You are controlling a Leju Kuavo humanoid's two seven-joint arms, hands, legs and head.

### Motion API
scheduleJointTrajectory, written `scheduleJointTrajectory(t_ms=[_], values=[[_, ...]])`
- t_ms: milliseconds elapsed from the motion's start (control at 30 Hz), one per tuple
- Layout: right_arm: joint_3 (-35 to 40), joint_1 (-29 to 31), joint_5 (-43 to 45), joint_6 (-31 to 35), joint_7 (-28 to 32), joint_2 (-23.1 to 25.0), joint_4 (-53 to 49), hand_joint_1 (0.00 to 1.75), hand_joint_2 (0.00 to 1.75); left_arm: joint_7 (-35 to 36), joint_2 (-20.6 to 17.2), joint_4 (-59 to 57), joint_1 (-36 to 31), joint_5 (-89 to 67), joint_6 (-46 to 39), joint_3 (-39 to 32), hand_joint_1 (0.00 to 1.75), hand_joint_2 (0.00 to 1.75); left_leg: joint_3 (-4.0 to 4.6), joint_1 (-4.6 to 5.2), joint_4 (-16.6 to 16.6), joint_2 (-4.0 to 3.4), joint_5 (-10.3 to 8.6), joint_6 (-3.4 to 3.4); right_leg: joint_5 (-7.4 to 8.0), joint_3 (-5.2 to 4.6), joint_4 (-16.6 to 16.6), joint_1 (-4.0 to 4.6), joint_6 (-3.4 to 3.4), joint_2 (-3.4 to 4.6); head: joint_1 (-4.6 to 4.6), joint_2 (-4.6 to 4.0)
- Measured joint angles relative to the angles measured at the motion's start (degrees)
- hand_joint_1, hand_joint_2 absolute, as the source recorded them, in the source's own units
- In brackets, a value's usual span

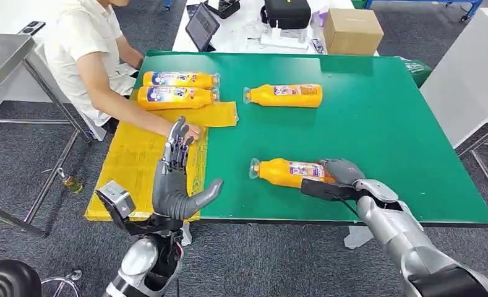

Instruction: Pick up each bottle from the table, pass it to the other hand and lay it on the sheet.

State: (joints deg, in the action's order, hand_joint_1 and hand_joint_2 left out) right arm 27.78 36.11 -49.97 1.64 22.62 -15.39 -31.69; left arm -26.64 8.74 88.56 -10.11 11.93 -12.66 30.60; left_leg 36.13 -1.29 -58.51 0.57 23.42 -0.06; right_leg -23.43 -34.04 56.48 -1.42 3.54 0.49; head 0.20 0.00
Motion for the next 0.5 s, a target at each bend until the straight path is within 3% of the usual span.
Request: scheduleJointTrajectory(t_ms=[300,500], values=[[0.5,-0.31,0.87,0.15,0.13,-0.28,-0.3,1.75,1.75,0.15,-0.15,-0.57,-0.26,-0.04,0.2,0.26,0.0,1.75,-0.02,0.0,0.0,-0.01,0.0,0.0,0.0,0.03,0.0,0.0,0.0,0.0,-0.02,0.0],[0.37,-2.31,5.16,4.53,1.73,-0.24,-1.58,1.75,1.75,0.63,-0.15,-0.94,-0.28,0.07,-0.11,0.26,0.0,1.75,-0.01,0.0,0.0,-0.01,0.01,0.0,0.0,0.04,0.0,0.0,0.0,0.01,0.0,0.0]])
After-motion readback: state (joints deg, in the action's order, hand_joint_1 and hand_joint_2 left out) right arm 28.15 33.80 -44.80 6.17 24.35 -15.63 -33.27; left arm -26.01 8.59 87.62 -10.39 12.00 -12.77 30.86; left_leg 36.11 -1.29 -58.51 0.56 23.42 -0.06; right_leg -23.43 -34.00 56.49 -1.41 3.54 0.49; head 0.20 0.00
